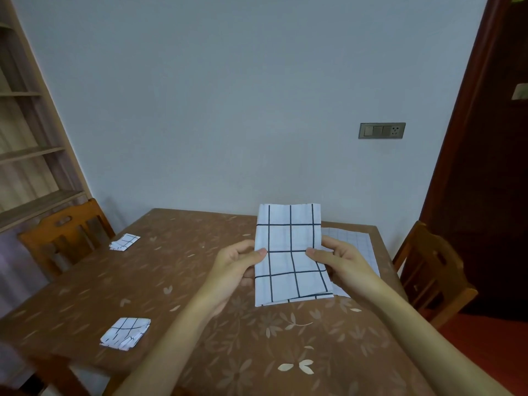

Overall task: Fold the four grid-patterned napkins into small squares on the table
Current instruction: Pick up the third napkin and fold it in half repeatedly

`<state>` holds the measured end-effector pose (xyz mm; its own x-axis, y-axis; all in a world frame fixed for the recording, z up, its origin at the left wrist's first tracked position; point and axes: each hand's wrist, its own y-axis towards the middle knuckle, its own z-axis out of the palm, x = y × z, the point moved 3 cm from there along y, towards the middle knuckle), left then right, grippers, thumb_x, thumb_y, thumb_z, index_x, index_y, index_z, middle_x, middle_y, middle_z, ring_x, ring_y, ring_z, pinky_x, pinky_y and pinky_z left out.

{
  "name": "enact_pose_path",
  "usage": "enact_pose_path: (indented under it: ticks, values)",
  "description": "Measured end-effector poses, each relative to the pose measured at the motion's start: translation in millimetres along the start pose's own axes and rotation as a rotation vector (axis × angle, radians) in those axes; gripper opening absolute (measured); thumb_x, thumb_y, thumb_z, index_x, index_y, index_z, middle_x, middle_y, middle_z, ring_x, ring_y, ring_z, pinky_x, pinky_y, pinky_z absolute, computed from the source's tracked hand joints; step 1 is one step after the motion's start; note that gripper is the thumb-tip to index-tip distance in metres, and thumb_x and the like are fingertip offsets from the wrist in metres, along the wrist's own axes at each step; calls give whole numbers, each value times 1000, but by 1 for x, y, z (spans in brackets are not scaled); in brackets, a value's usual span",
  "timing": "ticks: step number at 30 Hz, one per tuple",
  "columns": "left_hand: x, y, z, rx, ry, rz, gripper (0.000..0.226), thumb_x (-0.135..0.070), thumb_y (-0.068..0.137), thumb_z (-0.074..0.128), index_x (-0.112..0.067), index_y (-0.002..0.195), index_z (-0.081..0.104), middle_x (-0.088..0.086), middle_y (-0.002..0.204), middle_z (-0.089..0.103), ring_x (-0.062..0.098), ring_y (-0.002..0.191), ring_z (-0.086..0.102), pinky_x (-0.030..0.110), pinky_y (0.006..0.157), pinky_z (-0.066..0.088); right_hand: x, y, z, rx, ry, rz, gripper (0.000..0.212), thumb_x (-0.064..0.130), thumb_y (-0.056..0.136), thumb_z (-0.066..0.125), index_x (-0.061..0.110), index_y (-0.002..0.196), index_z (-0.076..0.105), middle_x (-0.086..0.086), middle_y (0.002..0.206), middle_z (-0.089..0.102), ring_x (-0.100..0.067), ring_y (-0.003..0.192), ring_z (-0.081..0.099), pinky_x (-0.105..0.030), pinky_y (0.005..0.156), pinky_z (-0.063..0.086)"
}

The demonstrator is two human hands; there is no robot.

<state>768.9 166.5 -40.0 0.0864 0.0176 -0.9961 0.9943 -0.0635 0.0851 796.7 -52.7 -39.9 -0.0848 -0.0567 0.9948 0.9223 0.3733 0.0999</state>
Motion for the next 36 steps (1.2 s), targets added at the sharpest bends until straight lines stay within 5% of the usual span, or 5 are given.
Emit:
enact_pose_path:
  ticks: [10, 13, 20, 26, 36]
  values:
    - [8, 5, -14, -38, -166, 12, 47, 7, 100, 41, -11, 76, 77, 13, 78, 71, 22, 67, 72, 37, 64, 63, -4, 2, -4, -41, 185, -49, 57, -11, 98, 34, 12, 61, 70, -8, 65, 67, -15, 54, 63, -21, 54, 53]
    - [12, 6, -21, -65, -169, 65, 33, -6, 91, 46, -4, 79, 76, 24, 85, 65, 37, 81, 66, 56, 78, 57, -7, 5, -12, -75, 190, -17, 37, -2, 101, 37, 6, 83, 69, -16, 79, 72, -23, 65, 69, -30, 65, 55]
    - [17, 5, -6, -85, 209, 188, 17, 0, 90, 70, -14, 94, 79, -3, 85, 79, 10, 79, 75, 34, 67, 59, -26, 10, 0, -56, -97, 136, 38, 54, 94, 54, 27, 118, 67, -1, 110, 76, -18, 100, 73, -37, 92, 55]
    - [33, 9, 11, -45, 96, 169, 46, -3, 95, 66, -27, 134, 56, 3, 109, 79, 19, 96, 77, 31, 75, 63, -31, 6, 11, -148, -194, 40, 21, 38, 96, 60, 25, 112, 68, 1, 104, 77, -14, 93, 74, -28, 77, 60]
    - [91, 22, 30, -117, 103, 27, 20, -21, 101, 59, -8, 113, 68, 9, 78, 78, 25, 54, 72, 31, 45, 56, -81, 10, 1, -229, -205, 140, 21, 38, 101, 52, 22, 109, 64, -3, 84, 70, -15, 66, 69, -27, 58, 54]
